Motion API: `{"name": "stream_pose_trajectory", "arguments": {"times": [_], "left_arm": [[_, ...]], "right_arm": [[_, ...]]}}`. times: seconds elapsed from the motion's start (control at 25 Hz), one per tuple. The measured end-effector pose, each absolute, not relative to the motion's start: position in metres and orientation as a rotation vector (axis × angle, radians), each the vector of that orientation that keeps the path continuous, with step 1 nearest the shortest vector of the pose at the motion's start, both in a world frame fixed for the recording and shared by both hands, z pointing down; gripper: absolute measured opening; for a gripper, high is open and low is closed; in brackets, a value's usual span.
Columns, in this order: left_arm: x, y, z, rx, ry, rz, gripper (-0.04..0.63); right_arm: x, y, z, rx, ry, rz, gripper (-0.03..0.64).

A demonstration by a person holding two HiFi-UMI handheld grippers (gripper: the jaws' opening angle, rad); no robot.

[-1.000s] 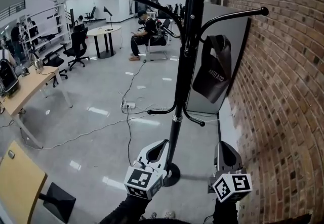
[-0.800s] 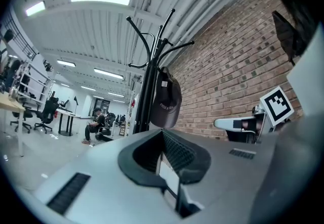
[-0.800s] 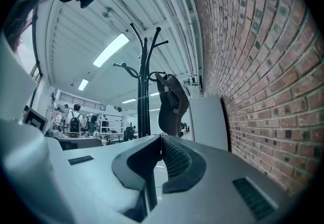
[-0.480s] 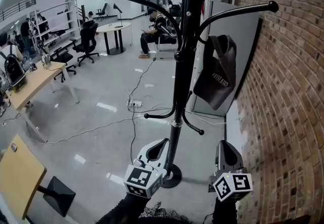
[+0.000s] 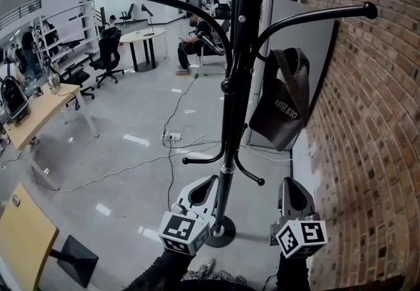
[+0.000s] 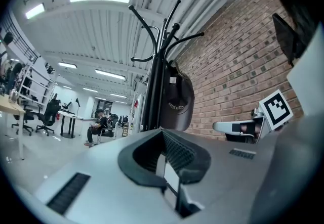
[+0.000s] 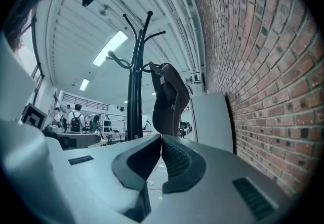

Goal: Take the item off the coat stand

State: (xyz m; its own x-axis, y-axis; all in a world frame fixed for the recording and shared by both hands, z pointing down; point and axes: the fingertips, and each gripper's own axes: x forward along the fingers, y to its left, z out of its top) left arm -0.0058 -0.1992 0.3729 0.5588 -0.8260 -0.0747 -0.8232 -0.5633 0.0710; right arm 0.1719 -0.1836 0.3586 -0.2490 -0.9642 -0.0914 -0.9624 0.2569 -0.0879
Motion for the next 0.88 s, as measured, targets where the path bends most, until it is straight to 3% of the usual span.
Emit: {"name": "stream_pose_trajectory", "arguments": {"times": [0.44,0.72,0.88], "left_arm": [[-0.012,-0.243,0.367,2.776,-1.414,-0.168,0.005],[-0.012,-0.26,0.363,2.799,-1.393,-0.179,0.005],[-0.011,-0.267,0.363,2.8,-1.381,-0.186,0.005]], "right_arm": [[0.171,-0.225,0.345,-1.865,2.328,0.019,0.015],[0.174,-0.253,0.348,-1.892,2.336,-0.013,0.189],[0.18,-0.273,0.35,-1.925,2.332,-0.029,0.229]]}}
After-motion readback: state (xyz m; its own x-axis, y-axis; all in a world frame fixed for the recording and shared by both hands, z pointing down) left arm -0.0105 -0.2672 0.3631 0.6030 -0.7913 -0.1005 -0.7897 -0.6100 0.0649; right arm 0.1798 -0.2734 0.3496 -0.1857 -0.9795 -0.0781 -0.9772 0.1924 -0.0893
